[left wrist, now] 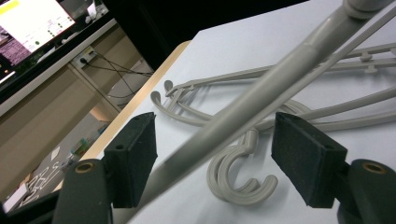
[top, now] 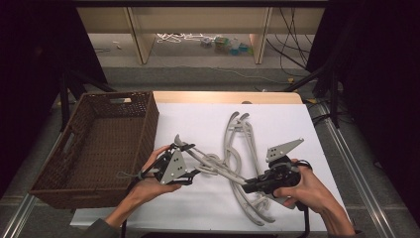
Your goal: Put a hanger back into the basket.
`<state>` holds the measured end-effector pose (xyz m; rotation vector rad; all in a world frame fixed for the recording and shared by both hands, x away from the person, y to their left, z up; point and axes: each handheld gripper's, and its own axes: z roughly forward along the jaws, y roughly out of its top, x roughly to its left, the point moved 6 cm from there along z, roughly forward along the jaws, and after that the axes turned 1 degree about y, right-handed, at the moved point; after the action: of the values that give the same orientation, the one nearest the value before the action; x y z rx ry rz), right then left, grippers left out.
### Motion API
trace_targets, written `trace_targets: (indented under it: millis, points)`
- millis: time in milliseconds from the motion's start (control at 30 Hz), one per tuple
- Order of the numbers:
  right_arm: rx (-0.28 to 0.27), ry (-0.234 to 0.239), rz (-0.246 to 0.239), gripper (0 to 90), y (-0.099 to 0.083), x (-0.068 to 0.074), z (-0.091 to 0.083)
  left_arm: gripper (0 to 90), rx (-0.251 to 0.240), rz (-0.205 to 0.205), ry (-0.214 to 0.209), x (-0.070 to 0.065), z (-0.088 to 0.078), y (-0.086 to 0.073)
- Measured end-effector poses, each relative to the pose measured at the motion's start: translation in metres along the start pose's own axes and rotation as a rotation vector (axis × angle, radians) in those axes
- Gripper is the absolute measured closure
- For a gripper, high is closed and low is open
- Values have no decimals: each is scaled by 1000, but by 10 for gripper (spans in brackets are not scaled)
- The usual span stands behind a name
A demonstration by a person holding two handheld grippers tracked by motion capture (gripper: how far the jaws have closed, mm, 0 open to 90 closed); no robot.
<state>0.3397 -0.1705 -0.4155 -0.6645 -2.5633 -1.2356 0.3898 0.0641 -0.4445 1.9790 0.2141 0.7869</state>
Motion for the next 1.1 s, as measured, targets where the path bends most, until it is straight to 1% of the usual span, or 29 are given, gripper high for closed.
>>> trace_targets:
  millis: [33,67,133,167,200,233,267,333,367,400,433,500,533,567,600,633,667,700,733,767,833,867,900,967,1033,1100]
  points:
    - [1,0,-2,825,0,1,1,351,0,0,0,0,0,0]
    - [6,8,-2,825,0,1,1,366,-10,26,-32,0,-1,1]
    - [4,9,-8,825,0,1,2,437,-12,35,-72,-3,-1,1]
    - [6,16,-13,825,0,1,2,448,-12,35,-72,-3,-1,1]
    - [6,18,-12,825,0,2,2,460,-15,56,-80,-3,-1,1]
    - [5,20,-14,825,0,1,2,476,-14,60,-89,-4,-1,0]
    - [6,29,-11,825,-1,2,2,501,-18,71,-118,-5,-1,1]
    - [10,29,-17,825,-2,1,2,536,-17,99,-134,-6,-2,1]
    - [10,29,-17,825,-2,1,2,557,-17,99,-134,-6,-2,1]
    - [12,35,-19,824,-3,0,3,580,-11,126,-166,-8,-3,1]
    - [22,45,-18,824,-4,0,2,604,-14,142,-182,-9,-3,1]
    - [28,53,-29,824,-6,-1,3,641,-3,183,-209,-11,-5,0]
    - [31,55,-34,824,-7,-2,3,655,2,212,-218,-12,-5,1]
    - [34,57,-45,824,-7,-3,3,670,2,212,-218,-12,-5,1]
    - [40,58,-45,825,-8,-3,3,684,8,250,-243,-15,-6,1]
    - [47,63,-52,825,-9,-2,3,694,8,250,-243,-15,-6,1]
    - [49,67,-57,825,-9,-2,3,700,7,272,-266,-17,-7,1]
    - [52,70,-58,825,-10,-2,3,706,7,272,-266,-17,-7,1]
    - [54,73,-59,825,-10,-2,3,710,9,286,-276,-18,-7,1]
    - [52,75,-58,825,-10,-3,3,717,9,286,-276,-18,-7,1]
    - [56,85,-55,824,-11,-4,4,732,30,324,-301,-22,-8,-1]
    - [56,85,-55,824,-11,-4,4,741,30,324,-301,-22,-8,-1]
    - [57,89,-55,824,-12,-6,4,741,38,332,-313,-23,-8,-2]
    - [42,93,-66,821,-13,-9,4,763,47,363,-328,-25,-8,-4]
    - [39,86,-79,819,-12,-9,1,776,50,380,-329,-27,-8,-3]
    - [35,83,-88,815,-10,-8,-1,782,53,381,-330,-28,-8,-2]
